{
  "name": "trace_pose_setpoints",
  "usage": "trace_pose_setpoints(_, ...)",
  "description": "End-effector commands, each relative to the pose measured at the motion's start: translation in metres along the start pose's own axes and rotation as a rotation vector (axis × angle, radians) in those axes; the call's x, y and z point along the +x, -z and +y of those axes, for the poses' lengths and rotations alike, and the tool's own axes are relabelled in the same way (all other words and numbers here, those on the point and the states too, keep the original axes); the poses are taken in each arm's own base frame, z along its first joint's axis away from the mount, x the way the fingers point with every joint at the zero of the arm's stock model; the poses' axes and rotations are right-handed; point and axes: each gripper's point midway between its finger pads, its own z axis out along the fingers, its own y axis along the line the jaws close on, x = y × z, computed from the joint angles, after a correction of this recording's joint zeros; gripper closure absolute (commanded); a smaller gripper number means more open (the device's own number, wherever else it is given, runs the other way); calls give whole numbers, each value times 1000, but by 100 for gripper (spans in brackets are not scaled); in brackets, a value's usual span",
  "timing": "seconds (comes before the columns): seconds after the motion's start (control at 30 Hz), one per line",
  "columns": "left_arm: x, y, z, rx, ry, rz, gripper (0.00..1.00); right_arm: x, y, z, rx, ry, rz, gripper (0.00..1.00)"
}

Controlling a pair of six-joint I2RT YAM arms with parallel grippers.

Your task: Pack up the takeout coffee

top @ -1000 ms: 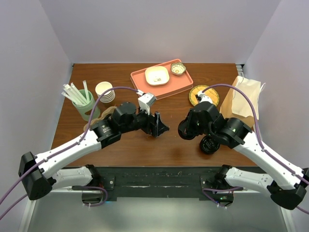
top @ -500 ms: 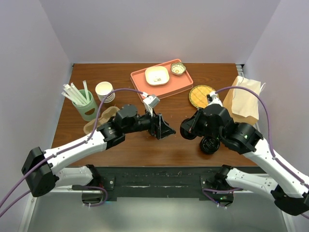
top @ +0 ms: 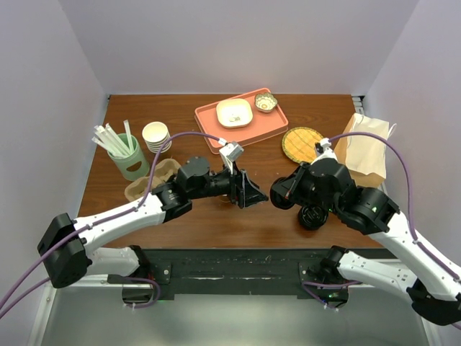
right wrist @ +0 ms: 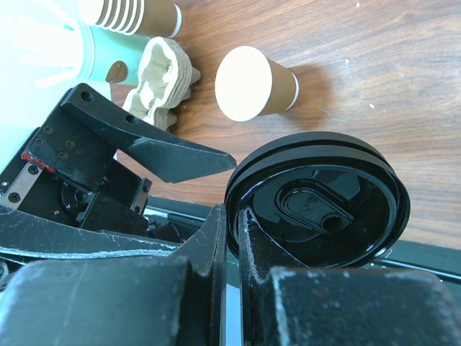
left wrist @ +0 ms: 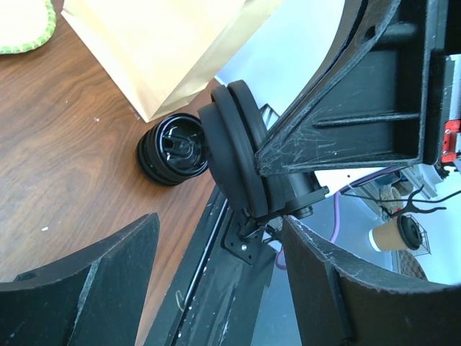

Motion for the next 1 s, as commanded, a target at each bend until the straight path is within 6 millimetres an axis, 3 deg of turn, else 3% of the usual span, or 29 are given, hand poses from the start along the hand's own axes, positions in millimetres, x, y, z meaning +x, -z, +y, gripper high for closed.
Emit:
trace_pose_setpoints(0.0, -8, -7, -12, 61, -18, -40, 27, -7, -1, 4, -21, -35, -42, 100)
trace_pose_setpoints(0.23, -4, -14, -11, 73, -2, -32, 31, -6, -5, 7, -26, -48, -39, 100)
trace_pose_setpoints(0.37, -4, -16, -7, 60, -2, -35, 40, -5, -5, 7, -27, -53, -36, 100)
trace_pose_setpoints(0.87, 3, -24, -6, 76, 23, -14, 45, 2, -7, 6, -46, -72, -14, 100)
trace_pose_setpoints(0.97, 5, -27, -7, 85, 31, -10, 51, 5, -7, 3, -46, -80, -7, 100)
